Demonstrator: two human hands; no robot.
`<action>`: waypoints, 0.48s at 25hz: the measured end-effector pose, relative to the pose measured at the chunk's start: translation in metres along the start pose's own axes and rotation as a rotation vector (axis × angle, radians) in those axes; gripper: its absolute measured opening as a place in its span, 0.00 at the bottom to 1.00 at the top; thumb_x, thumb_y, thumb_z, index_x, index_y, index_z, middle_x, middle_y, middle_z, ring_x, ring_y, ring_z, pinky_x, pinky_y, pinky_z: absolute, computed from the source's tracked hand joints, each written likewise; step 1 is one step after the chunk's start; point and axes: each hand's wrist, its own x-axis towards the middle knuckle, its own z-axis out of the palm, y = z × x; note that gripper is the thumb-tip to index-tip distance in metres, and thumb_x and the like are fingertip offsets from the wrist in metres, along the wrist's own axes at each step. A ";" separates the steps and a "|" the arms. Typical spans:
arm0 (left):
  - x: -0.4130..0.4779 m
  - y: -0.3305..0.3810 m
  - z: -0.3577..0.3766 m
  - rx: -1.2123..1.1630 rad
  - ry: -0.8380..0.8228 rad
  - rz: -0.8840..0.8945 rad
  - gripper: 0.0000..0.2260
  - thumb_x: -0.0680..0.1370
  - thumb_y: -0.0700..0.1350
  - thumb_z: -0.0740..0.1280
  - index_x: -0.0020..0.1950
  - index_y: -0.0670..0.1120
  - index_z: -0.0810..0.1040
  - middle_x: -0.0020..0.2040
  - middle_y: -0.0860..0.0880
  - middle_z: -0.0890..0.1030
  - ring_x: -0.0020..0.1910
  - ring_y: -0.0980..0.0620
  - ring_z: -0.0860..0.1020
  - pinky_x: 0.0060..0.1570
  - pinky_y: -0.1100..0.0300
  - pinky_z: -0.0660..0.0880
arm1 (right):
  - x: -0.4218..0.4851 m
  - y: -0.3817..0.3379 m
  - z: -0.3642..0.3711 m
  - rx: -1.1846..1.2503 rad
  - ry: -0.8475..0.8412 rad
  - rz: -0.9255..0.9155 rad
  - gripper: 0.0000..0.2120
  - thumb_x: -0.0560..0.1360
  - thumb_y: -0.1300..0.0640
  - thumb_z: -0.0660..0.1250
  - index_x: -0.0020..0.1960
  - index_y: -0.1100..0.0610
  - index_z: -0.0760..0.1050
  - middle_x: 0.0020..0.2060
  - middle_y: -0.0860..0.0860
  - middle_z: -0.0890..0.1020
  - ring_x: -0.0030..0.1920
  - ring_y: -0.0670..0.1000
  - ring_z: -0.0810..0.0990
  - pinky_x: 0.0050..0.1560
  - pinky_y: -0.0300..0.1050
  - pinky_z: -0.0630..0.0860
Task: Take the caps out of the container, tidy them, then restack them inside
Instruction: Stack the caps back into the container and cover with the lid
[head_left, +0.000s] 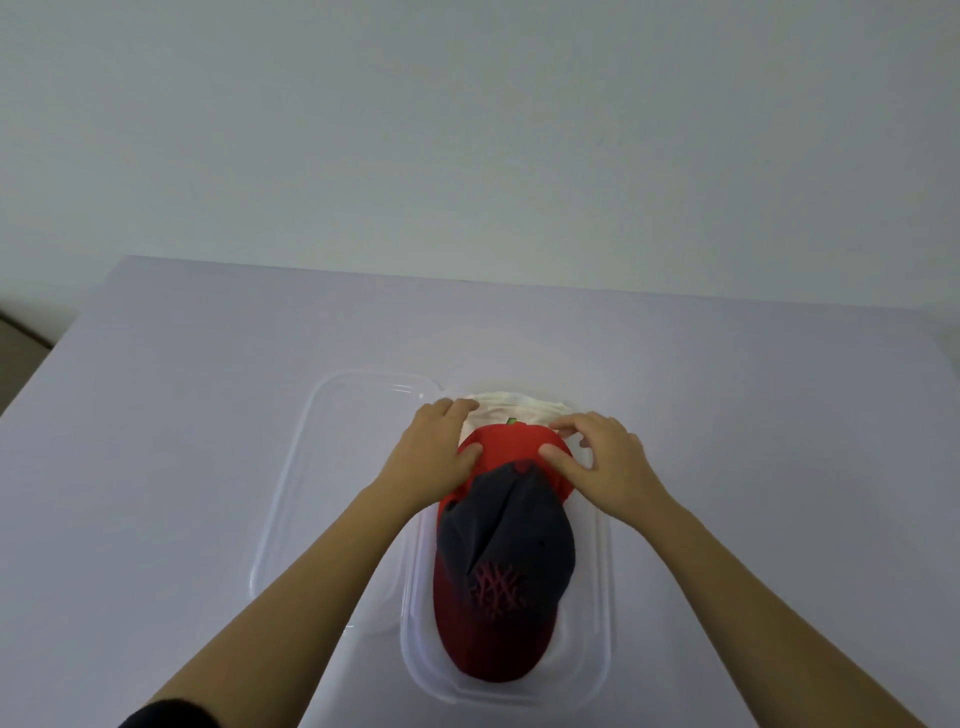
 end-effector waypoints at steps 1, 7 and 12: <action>-0.012 0.002 -0.004 -0.150 0.035 0.038 0.18 0.77 0.49 0.64 0.66 0.49 0.70 0.60 0.50 0.77 0.59 0.52 0.74 0.59 0.60 0.70 | -0.013 -0.001 -0.004 0.122 -0.012 -0.005 0.19 0.71 0.36 0.63 0.56 0.45 0.75 0.50 0.40 0.79 0.51 0.41 0.75 0.56 0.48 0.73; -0.062 -0.003 0.025 -0.148 -0.098 0.228 0.22 0.78 0.53 0.60 0.73 0.57 0.63 0.55 0.51 0.76 0.50 0.57 0.72 0.53 0.66 0.70 | -0.059 0.003 0.024 0.004 -0.181 0.090 0.25 0.66 0.31 0.62 0.54 0.47 0.74 0.44 0.42 0.81 0.46 0.44 0.79 0.50 0.47 0.77; -0.070 -0.003 0.040 -0.106 0.159 0.061 0.23 0.76 0.58 0.55 0.69 0.54 0.71 0.64 0.44 0.71 0.60 0.47 0.71 0.61 0.54 0.69 | -0.066 0.000 0.051 -0.036 0.088 0.109 0.35 0.69 0.29 0.57 0.67 0.52 0.67 0.62 0.49 0.74 0.63 0.52 0.71 0.64 0.49 0.69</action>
